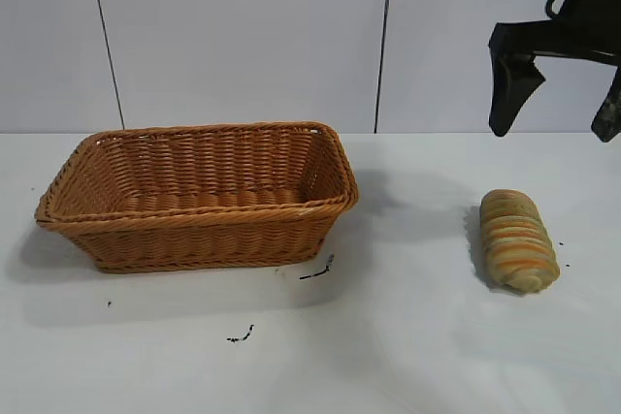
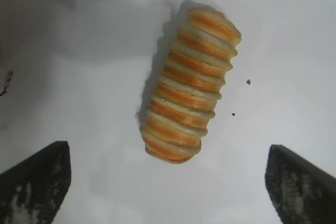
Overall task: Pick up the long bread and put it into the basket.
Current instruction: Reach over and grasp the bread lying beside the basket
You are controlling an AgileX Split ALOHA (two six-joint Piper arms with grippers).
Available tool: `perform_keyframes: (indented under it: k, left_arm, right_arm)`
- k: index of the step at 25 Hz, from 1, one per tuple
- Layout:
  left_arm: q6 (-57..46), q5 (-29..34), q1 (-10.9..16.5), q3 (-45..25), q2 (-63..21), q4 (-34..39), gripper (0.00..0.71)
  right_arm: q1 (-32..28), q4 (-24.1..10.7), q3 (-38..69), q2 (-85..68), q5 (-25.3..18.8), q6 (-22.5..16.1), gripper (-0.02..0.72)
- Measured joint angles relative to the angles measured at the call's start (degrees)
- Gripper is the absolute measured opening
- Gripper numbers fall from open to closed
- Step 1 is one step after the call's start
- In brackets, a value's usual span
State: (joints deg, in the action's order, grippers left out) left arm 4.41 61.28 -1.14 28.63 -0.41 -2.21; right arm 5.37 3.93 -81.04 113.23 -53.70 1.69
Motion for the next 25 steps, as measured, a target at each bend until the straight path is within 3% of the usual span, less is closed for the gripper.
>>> perform_keyframes:
  k: [16, 25]
  left_arm:
    - [0.00, 0.00, 0.00, 0.00, 0.00, 0.00, 0.692]
    - [0.00, 0.00, 0.00, 0.00, 0.00, 0.00, 0.692]
  right_arm:
    - [0.00, 0.00, 0.00, 9.95, 5.89, -1.02, 0.690]
    - [0.00, 0.00, 0.00, 11.29, 6.29, -1.02, 0.690]
